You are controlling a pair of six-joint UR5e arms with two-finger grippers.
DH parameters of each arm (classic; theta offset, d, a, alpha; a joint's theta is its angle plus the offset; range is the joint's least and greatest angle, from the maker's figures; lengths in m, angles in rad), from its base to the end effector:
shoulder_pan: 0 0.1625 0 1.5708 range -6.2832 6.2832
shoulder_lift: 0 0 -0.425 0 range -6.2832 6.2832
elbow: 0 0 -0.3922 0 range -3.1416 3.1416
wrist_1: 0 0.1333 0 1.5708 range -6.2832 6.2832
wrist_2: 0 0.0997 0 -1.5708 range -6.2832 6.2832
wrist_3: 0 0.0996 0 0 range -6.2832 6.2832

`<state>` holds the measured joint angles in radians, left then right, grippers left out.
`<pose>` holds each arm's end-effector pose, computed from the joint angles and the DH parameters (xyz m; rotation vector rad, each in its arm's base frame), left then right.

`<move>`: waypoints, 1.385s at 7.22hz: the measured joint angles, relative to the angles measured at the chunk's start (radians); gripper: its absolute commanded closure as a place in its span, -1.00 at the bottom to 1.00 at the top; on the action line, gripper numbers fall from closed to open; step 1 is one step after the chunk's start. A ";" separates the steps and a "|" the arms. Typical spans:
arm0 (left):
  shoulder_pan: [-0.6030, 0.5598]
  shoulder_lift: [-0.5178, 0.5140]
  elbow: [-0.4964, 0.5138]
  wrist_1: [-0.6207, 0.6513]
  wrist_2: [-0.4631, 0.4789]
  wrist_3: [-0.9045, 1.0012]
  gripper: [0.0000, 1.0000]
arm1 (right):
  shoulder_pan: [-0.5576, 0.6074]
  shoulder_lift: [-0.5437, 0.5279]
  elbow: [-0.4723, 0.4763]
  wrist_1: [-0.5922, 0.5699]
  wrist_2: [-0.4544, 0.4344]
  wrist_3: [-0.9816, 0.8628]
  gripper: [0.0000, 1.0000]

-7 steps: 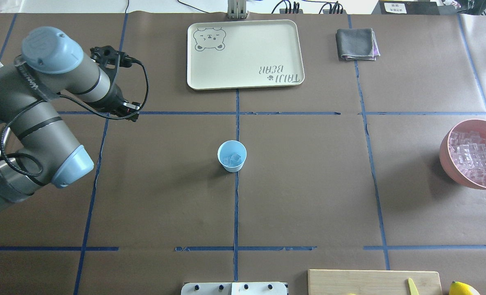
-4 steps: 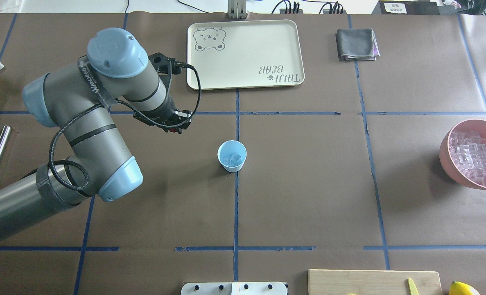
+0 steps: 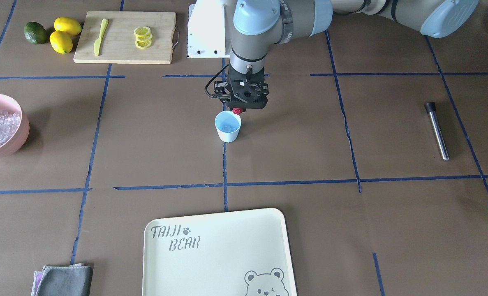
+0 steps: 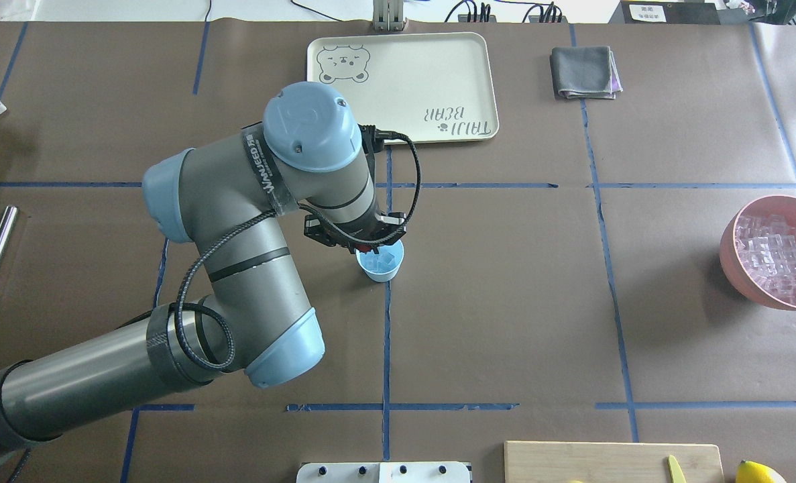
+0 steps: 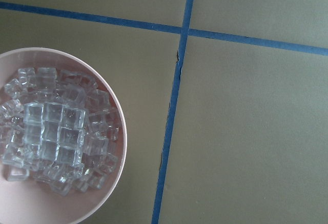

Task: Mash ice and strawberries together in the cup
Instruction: 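Carry the strawberry with the left gripper over the blue cup, then open the left gripper to drop the strawberry into the cup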

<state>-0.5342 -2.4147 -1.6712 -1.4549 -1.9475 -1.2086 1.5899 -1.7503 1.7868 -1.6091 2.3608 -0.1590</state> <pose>0.5388 -0.4310 0.1164 0.0348 0.8903 -0.0045 0.0705 -0.4144 0.6366 0.0686 -0.7876 -0.1318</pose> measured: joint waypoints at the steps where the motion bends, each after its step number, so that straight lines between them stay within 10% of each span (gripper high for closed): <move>1: 0.016 -0.021 0.018 0.001 0.017 -0.011 0.81 | 0.000 0.000 0.001 0.000 0.000 0.000 -0.99; 3: 0.023 -0.032 0.033 0.002 0.029 -0.015 -0.99 | 0.000 0.000 0.003 0.000 0.000 0.002 -0.99; 10: -0.021 0.065 -0.063 0.023 0.076 0.135 -1.00 | 0.000 0.000 0.001 0.000 -0.001 0.002 -0.99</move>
<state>-0.5552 -2.3500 -1.7346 -1.4324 -1.8711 -1.0732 1.5896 -1.7503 1.7882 -1.6092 2.3598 -0.1568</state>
